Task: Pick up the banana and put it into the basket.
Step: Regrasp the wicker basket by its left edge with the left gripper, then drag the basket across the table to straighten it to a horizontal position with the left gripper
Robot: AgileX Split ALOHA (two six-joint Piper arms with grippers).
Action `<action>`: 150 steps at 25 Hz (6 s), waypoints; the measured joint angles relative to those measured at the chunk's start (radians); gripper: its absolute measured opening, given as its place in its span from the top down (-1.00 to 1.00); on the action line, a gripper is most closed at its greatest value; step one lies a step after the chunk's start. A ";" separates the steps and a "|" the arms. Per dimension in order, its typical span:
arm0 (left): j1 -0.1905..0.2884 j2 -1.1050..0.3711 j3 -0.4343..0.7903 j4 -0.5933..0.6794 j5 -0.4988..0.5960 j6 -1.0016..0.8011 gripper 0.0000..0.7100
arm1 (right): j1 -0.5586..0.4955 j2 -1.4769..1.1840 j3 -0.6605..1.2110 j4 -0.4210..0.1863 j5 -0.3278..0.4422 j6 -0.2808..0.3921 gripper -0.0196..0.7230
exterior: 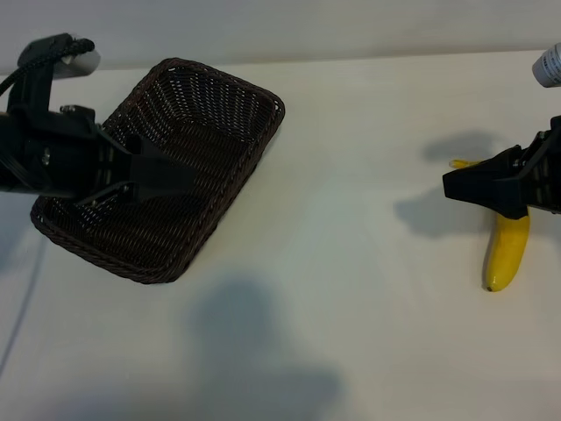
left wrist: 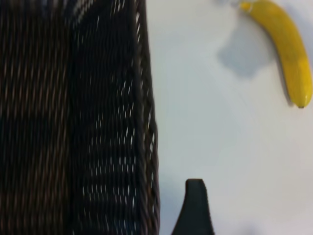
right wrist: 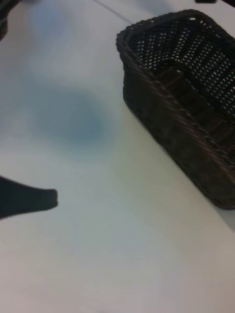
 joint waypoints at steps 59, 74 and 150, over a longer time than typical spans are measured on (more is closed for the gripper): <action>0.000 0.066 0.007 0.705 0.080 -1.469 -0.72 | 0.000 0.000 0.000 0.000 0.000 0.015 -0.61; 0.000 0.105 0.061 0.739 -0.016 -1.563 -0.72 | 0.000 0.000 0.000 0.000 0.000 0.015 -0.61; 0.000 0.459 -0.389 0.411 0.150 -0.518 0.56 | 0.000 0.000 0.000 -0.001 0.000 0.015 -0.61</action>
